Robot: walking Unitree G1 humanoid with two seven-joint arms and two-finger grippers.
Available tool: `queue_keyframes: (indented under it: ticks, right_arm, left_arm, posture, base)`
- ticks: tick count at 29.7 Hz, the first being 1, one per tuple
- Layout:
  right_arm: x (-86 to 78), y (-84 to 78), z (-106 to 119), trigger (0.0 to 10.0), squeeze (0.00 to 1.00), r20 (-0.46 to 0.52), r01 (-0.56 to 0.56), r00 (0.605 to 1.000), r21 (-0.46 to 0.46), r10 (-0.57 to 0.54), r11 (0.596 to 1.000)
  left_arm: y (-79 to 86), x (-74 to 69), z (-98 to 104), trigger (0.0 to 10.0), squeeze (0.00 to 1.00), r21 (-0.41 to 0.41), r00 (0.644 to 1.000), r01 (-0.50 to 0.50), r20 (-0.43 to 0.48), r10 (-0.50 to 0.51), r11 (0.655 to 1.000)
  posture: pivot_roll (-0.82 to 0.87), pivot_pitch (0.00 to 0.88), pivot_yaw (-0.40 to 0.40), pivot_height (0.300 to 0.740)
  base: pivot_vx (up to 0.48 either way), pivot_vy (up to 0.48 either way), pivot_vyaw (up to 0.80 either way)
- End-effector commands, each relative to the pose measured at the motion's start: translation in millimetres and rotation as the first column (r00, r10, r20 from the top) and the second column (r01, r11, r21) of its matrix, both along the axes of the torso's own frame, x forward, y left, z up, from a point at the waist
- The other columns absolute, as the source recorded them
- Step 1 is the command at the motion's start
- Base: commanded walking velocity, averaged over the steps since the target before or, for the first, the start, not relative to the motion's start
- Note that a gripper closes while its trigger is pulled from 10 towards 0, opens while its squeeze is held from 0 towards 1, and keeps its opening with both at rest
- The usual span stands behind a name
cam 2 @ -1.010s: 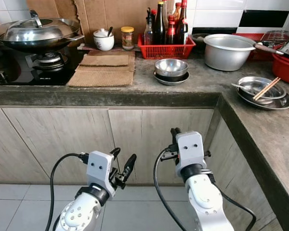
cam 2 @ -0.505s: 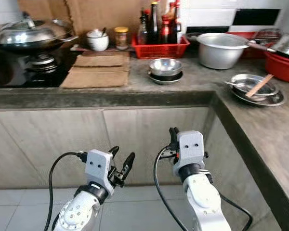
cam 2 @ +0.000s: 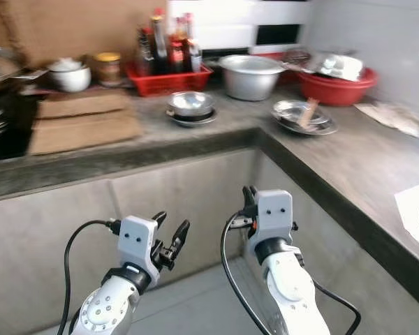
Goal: Kitchen organization
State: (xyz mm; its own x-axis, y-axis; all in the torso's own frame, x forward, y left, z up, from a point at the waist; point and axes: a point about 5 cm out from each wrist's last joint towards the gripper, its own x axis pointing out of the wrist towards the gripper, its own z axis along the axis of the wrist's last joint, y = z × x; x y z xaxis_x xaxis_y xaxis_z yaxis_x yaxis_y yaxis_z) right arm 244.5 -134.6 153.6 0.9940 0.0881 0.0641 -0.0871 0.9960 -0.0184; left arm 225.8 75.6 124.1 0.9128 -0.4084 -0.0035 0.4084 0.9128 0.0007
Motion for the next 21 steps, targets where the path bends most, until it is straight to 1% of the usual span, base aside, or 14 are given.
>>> queue_keyframes:
  ticks: [1,3,10,13,16,21]
  right_arm:
    - [0.9,5.4,6.5,10.0,0.00,0.022,-0.014,1.000,0.021,0.014,1.000]
    - [1.1,5.0,6.7,10.0,0.00,0.022,-0.010,1.000,0.022,0.010,1.000]
    - [1.6,4.2,6.7,10.0,0.00,0.019,0.000,1.000,0.025,0.000,1.000]
    - [1.7,4.0,6.9,10.0,0.00,0.019,0.002,1.000,0.028,-0.003,1.000]
    - [1.6,3.8,7.3,10.0,0.00,0.020,0.007,1.000,0.030,-0.008,1.000]
    - [1.5,3.3,8.4,10.0,0.00,0.021,0.018,1.000,0.031,-0.018,0.999]
  left_arm:
    - [3.6,0.6,0.9,10.0,0.00,0.010,1.000,-0.011,0.005,0.011,1.000]
    - [3.5,0.9,1.2,10.0,0.00,0.009,1.000,-0.010,0.005,0.010,1.000]
    - [3.8,2.0,1.3,10.0,0.00,0.013,1.000,-0.011,0.007,0.011,1.000]
    - [3.3,2.2,1.4,10.0,0.00,0.033,1.000,-0.005,0.016,0.005,0.999]
    - [2.4,2.2,1.6,10.0,0.00,0.042,1.000,0.002,0.023,-0.003,0.999]
    - [1.6,2.5,1.8,10.0,0.00,0.049,1.000,0.012,0.026,-0.013,0.999]
  posture:
    - [-0.01,0.000,-0.038,0.740]
    - [-0.01,0.000,-0.038,0.740]
    - [-0.01,0.000,-0.035,0.740]
    - [-0.02,0.000,-0.031,0.740]
    - [-0.02,0.000,-0.033,0.740]
    - [-0.02,0.000,-0.031,0.740]
  base:
    - [0.000,0.439,-0.80]
    - [0.000,0.375,-0.80]
    - [0.000,0.000,-0.80]
    - [0.000,0.000,-0.80]
    - [0.000,-0.244,-0.80]
    - [0.000,-0.453,-0.79]
